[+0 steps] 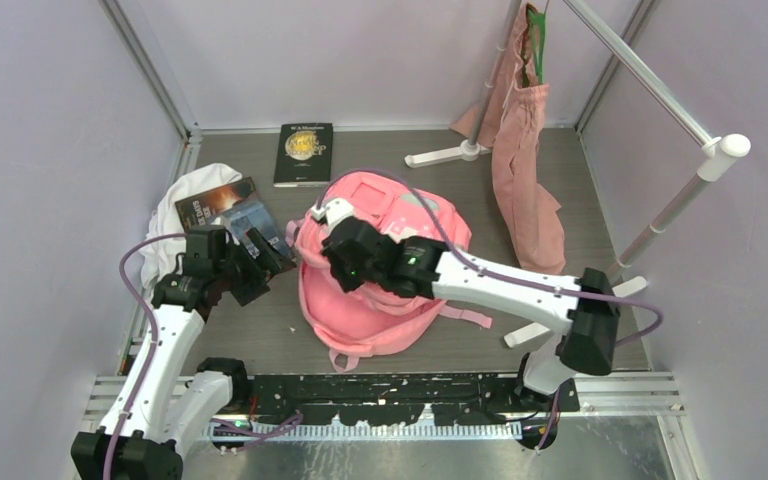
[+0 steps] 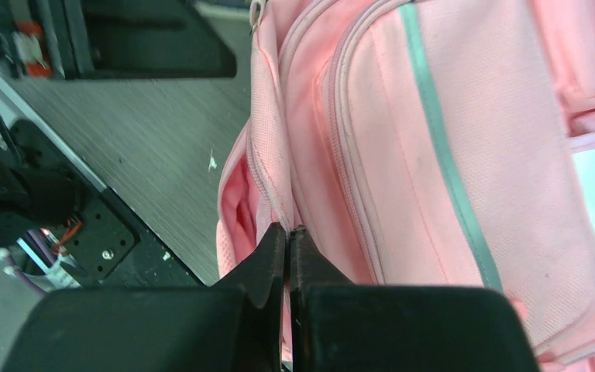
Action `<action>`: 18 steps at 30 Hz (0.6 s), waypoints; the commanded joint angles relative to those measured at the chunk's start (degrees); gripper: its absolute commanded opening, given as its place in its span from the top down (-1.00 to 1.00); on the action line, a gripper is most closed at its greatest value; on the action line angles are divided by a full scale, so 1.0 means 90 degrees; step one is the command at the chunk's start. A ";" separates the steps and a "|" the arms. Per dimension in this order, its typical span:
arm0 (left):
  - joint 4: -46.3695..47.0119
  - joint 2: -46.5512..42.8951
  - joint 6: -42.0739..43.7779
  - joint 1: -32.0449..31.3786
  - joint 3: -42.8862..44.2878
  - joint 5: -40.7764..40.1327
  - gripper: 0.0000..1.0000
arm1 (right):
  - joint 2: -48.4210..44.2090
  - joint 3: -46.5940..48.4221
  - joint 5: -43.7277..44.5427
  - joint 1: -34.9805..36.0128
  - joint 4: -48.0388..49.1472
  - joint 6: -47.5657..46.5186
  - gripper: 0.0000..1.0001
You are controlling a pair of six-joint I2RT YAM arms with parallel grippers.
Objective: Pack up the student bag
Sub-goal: Adjust the student bag at the center of the board.
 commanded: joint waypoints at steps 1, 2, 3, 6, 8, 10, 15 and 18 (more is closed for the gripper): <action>0.0102 -0.0108 -0.0020 0.0041 0.0385 0.0320 -0.74 | -0.0853 0.0050 0.0202 -0.0478 0.0147 -0.0167 0.99; 0.0189 -0.0152 -0.0079 0.0042 0.0411 0.0433 -0.78 | -0.0882 0.0009 0.0171 -0.0554 0.0127 -0.0124 0.99; 0.0265 -0.0202 -0.0166 0.0037 0.0416 0.0529 -0.82 | -0.0902 -0.0023 0.0145 -0.0590 0.0113 -0.0098 0.99; 0.0674 -0.0394 -0.0682 0.0038 0.0218 0.0813 -0.89 | -0.0928 -0.0062 0.0039 -0.0618 0.0117 -0.0054 0.99; 0.1122 -0.0555 -0.1122 0.0037 -0.0054 0.0972 -0.91 | -0.0919 -0.0049 0.0019 -0.0622 0.0116 -0.0041 0.99; 0.1608 -0.0739 -0.1700 0.0034 -0.0356 0.1020 -0.92 | -0.0877 -0.0013 -0.0004 -0.0623 0.0097 -0.0026 0.99; 0.2282 -0.0900 -0.2612 0.0037 -0.0847 0.0942 -0.93 | -0.0860 0.0045 -0.0250 -0.0623 0.0075 -0.0004 0.99; 0.2506 -0.0750 -0.2791 0.0032 -0.0771 0.0917 -0.98 | -0.0838 0.0086 -0.0388 -0.0623 0.0040 -0.0010 0.99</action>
